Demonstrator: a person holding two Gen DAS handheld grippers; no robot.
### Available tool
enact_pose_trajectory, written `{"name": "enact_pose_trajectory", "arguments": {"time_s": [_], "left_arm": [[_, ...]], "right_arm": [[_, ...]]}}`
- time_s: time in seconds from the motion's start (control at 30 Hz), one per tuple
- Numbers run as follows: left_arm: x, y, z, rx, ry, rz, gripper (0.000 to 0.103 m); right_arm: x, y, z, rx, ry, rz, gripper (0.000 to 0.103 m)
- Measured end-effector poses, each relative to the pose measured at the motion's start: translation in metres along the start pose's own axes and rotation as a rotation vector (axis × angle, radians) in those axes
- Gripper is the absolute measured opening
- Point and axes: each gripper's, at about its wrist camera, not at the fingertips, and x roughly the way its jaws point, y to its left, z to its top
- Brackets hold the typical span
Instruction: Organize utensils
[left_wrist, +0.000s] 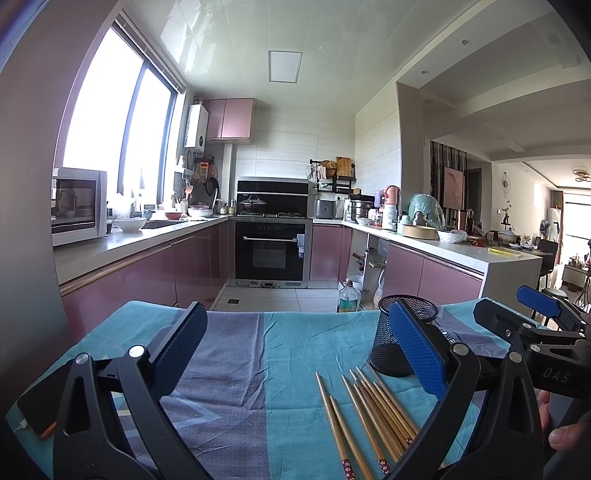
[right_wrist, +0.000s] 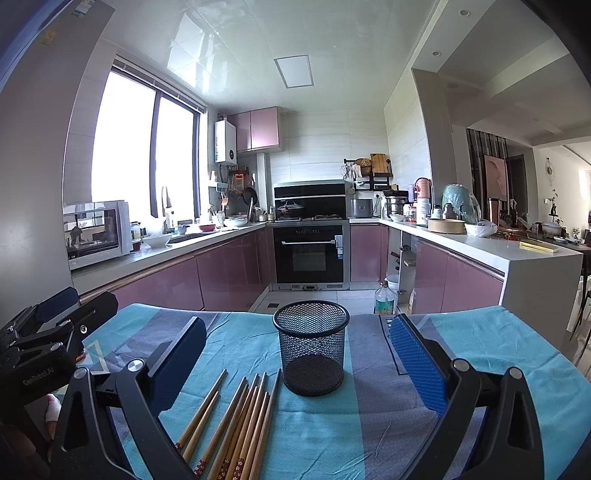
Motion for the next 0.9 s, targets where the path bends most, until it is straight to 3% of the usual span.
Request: {"name": "enact_pose_trajectory", "arguments": {"time_s": [0.9], "left_arm": [[0.0020,-0.0012,-0.0024,-0.003,0.017,-0.006,0.097]], "right_arm": [[0.0024,0.0009,-0.0003,0.003,0.003,0.003,0.097]]}}
